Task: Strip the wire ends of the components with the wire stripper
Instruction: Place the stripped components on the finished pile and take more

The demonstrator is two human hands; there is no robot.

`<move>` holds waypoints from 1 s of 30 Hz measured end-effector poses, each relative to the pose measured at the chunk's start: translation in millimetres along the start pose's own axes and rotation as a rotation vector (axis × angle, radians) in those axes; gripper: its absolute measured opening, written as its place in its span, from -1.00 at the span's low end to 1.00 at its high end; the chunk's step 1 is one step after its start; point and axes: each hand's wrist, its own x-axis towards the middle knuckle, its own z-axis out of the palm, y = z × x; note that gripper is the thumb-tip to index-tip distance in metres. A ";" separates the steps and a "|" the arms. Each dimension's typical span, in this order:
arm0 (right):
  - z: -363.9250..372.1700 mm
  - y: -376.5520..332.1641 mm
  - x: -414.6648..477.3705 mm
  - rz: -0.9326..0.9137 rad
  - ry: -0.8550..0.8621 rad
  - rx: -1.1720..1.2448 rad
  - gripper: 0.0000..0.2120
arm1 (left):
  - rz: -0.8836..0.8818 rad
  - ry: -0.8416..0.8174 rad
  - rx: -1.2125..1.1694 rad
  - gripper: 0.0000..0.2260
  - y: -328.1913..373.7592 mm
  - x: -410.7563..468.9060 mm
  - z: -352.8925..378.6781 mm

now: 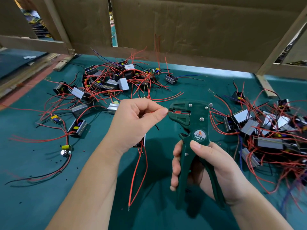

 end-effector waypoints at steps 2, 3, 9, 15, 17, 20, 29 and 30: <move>0.7 0.4 0.5 0.002 0.011 0.000 -0.54 | 0.002 -0.009 0.006 -0.91 -0.9 0.6 -0.7; 1.7 1.2 0.8 0.005 0.026 0.004 -0.53 | 0.002 -0.013 0.011 -0.92 -1.1 0.5 -0.3; 13.9 7.0 6.6 -0.004 0.339 -0.030 -0.55 | -0.192 -0.100 0.046 -0.70 -11.9 4.8 2.5; 8.7 -2.8 5.0 0.066 0.387 0.037 -0.50 | -0.189 -0.162 0.209 -0.75 -15.7 4.9 0.1; 6.3 -6.7 2.2 0.107 0.361 0.044 -0.53 | -0.192 -0.164 0.223 -0.75 -16.1 5.0 1.7; 4.2 -9.8 -1.4 0.125 0.324 0.047 -0.59 | -0.188 -0.093 0.224 -0.77 -17.3 4.5 4.3; 2.0 -11.8 -0.2 -0.026 0.397 0.118 -0.67 | -0.182 0.076 0.169 -0.74 -18.7 7.9 -0.6; -1.3 -15.2 -0.5 -0.070 0.441 0.141 -0.69 | -0.179 0.111 0.174 -0.75 -18.8 9.2 -3.7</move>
